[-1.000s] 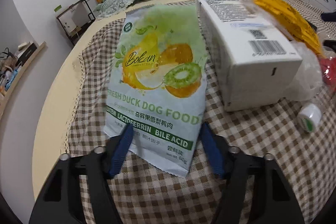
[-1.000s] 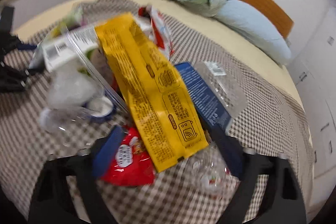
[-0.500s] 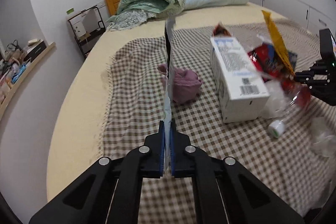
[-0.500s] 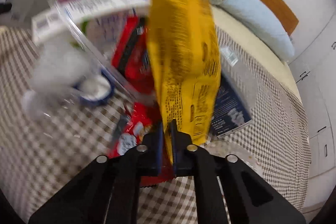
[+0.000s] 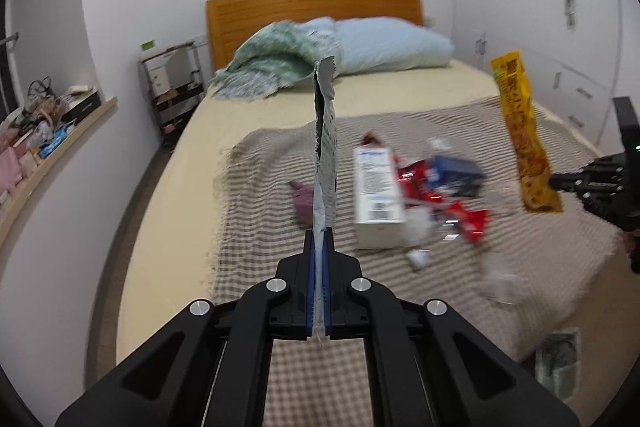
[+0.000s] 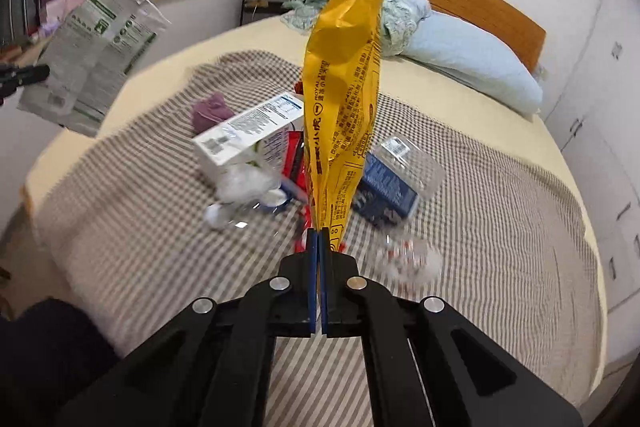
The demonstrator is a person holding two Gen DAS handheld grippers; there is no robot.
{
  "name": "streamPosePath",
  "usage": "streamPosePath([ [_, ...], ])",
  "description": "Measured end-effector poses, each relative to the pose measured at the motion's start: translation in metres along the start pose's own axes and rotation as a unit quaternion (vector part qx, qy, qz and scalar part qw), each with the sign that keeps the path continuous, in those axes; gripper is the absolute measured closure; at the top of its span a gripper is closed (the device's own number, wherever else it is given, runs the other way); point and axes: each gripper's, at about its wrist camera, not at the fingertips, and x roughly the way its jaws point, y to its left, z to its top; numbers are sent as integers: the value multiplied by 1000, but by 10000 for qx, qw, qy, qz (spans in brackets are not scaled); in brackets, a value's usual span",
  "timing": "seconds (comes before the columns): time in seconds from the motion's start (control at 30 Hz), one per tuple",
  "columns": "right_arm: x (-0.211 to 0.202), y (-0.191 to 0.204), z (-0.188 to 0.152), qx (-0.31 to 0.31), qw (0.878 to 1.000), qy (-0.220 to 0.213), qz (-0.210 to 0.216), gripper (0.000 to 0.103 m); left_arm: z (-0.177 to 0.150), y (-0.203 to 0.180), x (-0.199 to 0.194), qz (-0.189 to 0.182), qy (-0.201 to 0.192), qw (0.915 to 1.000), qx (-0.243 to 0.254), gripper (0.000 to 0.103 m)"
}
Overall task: Collect trash
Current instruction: 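Carry the pouch and yellow wrapper with both tools over the floor bin, then open both tools to drop the pouch and wrapper into the bin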
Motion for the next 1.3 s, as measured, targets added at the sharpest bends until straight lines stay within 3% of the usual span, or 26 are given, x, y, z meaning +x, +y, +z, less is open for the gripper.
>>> streamPosePath([
  [0.17,-62,-6,-48,351,9991,-205,-107,102,-15,-65,-43,-577,9,9983,98,103],
  [0.33,-111,-27,-120,801,9963,-168,-269,102,-40,-150,-60,-1246,143,9918,252,103],
  [0.57,-138,-60,-243,1517,9875,294,-301,102,-84,-281,-55,-2303,758,9694,374,103],
  [0.67,-129,-74,-306,2022,9777,541,-195,102,-122,-347,-25,-2558,1328,9555,631,103],
  [0.87,-72,-97,-422,2781,9510,1351,70,102,-196,-437,30,-2596,2379,9314,921,103],
  [0.97,-43,-103,-460,2960,9397,1706,116,102,-221,-468,57,-2588,2733,9214,970,103],
  [1.1,1,-104,-510,3212,9212,2176,305,102,-260,-509,90,-2533,3468,8964,1099,103],
  [1.3,56,-108,-579,3406,8970,2790,389,102,-308,-559,127,-2345,4080,8715,1379,103],
])
